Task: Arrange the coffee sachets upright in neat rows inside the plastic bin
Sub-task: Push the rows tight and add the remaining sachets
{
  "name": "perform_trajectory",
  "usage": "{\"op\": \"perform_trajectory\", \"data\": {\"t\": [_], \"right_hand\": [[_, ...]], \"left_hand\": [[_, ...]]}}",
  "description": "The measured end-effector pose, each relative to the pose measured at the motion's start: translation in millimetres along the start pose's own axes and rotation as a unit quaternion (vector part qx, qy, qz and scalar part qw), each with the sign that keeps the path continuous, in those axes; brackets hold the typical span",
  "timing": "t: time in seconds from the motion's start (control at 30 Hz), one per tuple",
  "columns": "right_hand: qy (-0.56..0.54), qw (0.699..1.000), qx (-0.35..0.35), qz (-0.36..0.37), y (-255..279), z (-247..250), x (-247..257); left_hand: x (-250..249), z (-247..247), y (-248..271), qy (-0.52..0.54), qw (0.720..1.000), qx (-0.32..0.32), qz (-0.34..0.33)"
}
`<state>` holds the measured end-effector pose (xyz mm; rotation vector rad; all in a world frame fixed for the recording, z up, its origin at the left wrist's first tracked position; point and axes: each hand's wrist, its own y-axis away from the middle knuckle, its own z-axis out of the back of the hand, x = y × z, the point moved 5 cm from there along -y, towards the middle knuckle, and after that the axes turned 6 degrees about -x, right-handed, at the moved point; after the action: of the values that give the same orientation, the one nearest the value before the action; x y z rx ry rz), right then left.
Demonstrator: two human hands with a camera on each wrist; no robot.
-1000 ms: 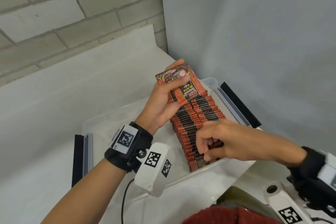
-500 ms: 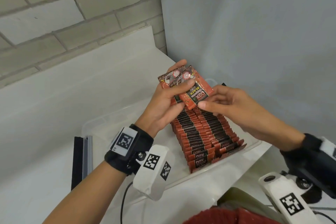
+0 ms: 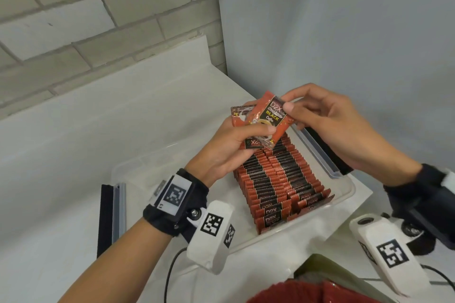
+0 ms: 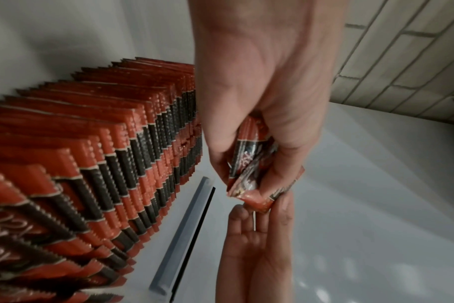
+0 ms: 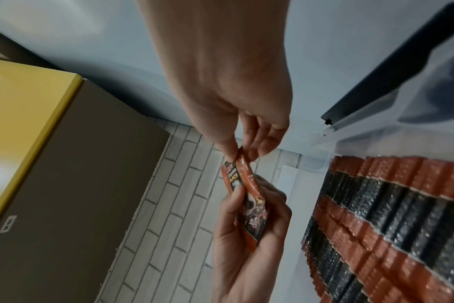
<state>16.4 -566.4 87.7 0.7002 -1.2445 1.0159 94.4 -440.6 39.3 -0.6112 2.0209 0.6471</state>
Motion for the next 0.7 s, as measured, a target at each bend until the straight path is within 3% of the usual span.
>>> {"op": "perform_trajectory", "data": {"t": [0.3,0.4,0.53,0.7], "right_hand": [[-0.028,0.999,0.029,-0.033,-2,1,-2],[-0.011,0.998,0.052,-0.034,6,6,0],[0.066,0.981,0.180,-0.006,35,-5,8],[0.195,0.922,0.335,0.009,56,-18,-6]], "left_hand": [[-5,-2,1,0.059,0.998,0.006,-0.011],[-11,0,2,0.093,0.995,-0.026,-0.008],[-15,6,2,0.110,0.991,-0.072,-0.011],[-12,9,1,0.125,0.988,-0.087,0.002]]}}
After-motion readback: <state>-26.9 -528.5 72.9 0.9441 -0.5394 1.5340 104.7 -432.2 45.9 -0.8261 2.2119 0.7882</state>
